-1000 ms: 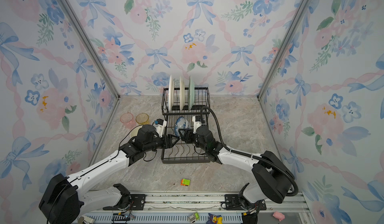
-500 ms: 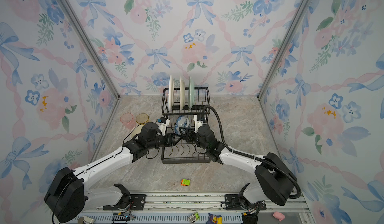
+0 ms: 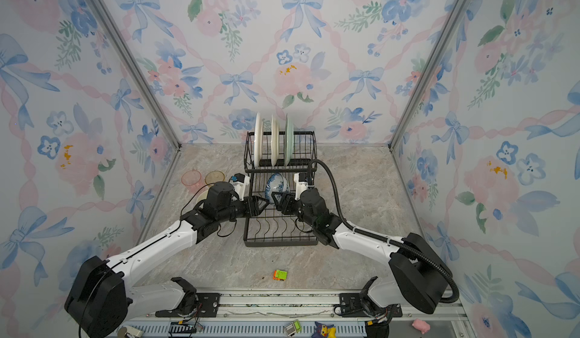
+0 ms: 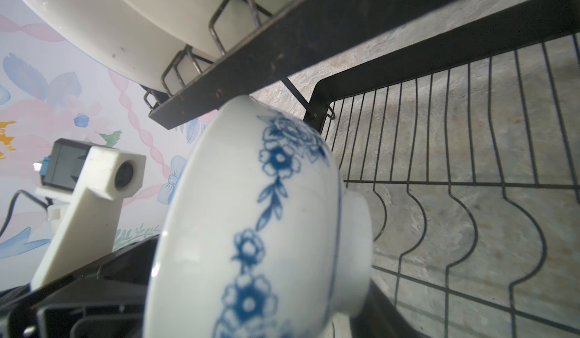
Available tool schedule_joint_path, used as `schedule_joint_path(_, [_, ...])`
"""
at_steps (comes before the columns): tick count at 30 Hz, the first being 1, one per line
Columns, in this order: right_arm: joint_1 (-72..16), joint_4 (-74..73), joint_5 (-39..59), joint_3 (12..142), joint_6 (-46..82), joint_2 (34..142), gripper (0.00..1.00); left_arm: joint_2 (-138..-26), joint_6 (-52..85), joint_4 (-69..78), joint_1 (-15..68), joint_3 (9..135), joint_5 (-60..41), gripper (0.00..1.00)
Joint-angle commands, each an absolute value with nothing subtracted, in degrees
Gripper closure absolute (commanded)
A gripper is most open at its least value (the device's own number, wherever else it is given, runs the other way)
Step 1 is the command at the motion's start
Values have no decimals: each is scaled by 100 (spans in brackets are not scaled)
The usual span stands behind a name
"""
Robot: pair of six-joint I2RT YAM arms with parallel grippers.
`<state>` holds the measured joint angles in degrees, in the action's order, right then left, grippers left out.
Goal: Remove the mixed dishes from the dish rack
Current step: 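Close the left gripper on the floral bowl rim beside the right gripper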
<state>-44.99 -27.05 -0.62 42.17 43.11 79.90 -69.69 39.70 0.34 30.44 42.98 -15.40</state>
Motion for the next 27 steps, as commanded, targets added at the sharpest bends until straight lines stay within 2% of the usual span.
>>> schedule_joint_path(1, [-4508, -3084, -35, 4197, 4307, 7770, 38, -6900, 3994, 143, 2932, 4392, -1434, 36])
schedule_joint_path(21, [-4767, -3081, -79, 4105, 4390, 7586, 37, -7275, 4008, 335, 2858, 4460, -1611, 36])
schedule_joint_path(27, [-4926, -3090, -94, 4087, 4399, 7515, 38, -7285, 4017, 341, 2848, 4438, -1626, 38])
